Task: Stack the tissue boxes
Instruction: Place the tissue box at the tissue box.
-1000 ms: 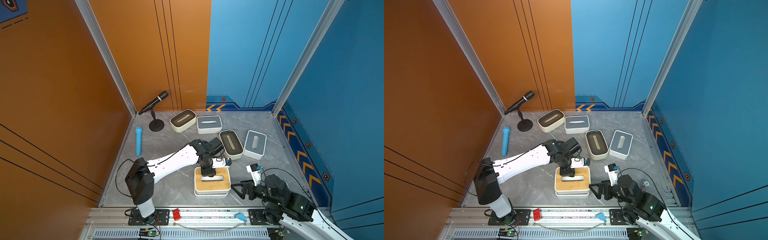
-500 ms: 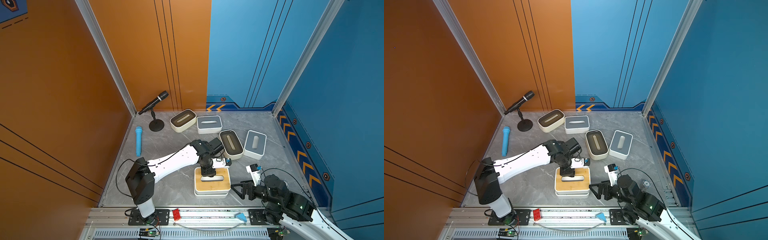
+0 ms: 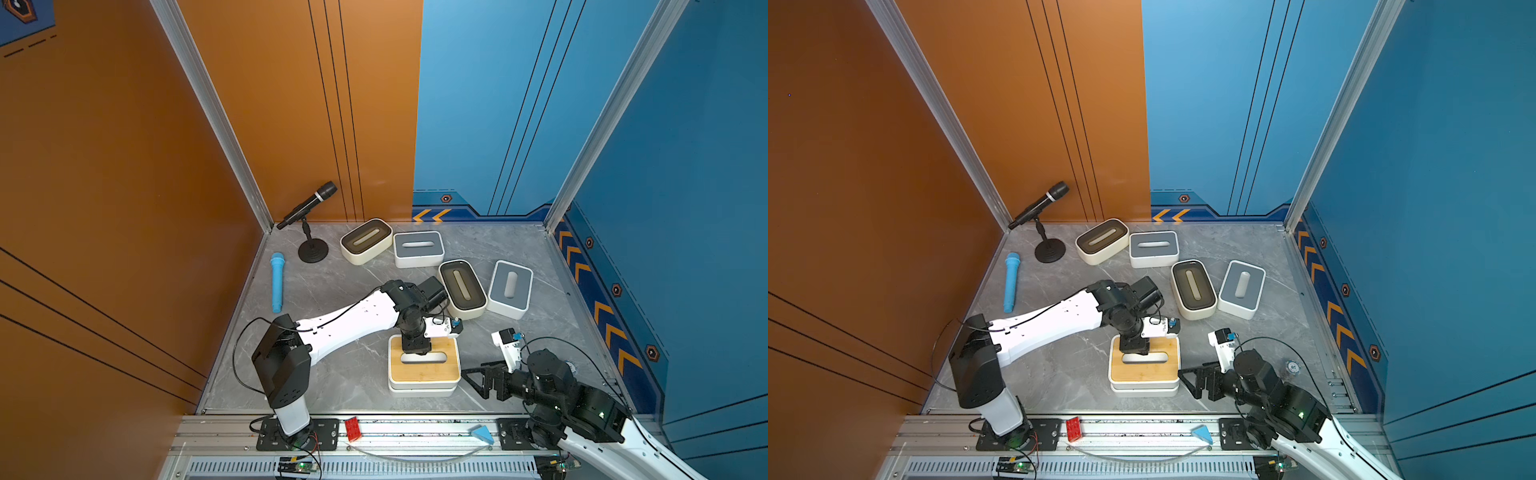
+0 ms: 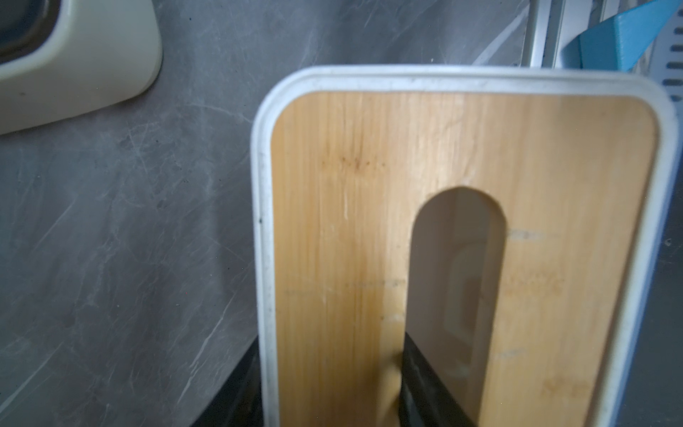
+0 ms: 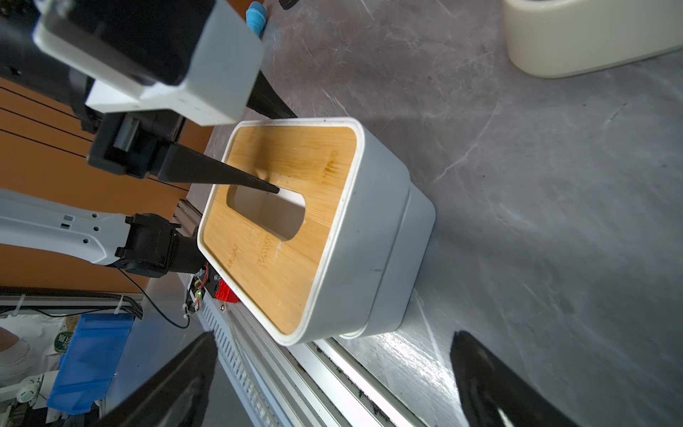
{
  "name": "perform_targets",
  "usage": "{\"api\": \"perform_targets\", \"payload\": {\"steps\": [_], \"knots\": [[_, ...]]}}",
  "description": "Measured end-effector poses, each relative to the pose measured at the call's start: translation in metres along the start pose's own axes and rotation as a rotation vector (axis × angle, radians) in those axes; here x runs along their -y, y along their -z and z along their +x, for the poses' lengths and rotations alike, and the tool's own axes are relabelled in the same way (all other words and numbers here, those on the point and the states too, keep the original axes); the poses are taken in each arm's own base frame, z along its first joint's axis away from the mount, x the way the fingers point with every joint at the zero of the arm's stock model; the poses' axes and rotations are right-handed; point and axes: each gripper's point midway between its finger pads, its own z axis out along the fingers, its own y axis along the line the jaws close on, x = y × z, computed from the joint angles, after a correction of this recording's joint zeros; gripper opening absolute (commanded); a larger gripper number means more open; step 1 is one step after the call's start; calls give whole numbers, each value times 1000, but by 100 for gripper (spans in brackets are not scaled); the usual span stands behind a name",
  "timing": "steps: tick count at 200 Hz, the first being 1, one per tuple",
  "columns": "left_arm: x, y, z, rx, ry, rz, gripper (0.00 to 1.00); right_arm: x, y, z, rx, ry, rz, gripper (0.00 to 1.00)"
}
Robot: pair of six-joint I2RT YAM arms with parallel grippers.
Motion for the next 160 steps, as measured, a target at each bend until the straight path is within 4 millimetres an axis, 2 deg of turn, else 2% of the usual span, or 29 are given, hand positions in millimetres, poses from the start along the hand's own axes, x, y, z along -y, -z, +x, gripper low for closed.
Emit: {"api": "perform_targets", "payload": {"steps": [160], "knots": [[0,-2,1,-4,-3,3,49,0,0,0,2,0,-2,100]]}}
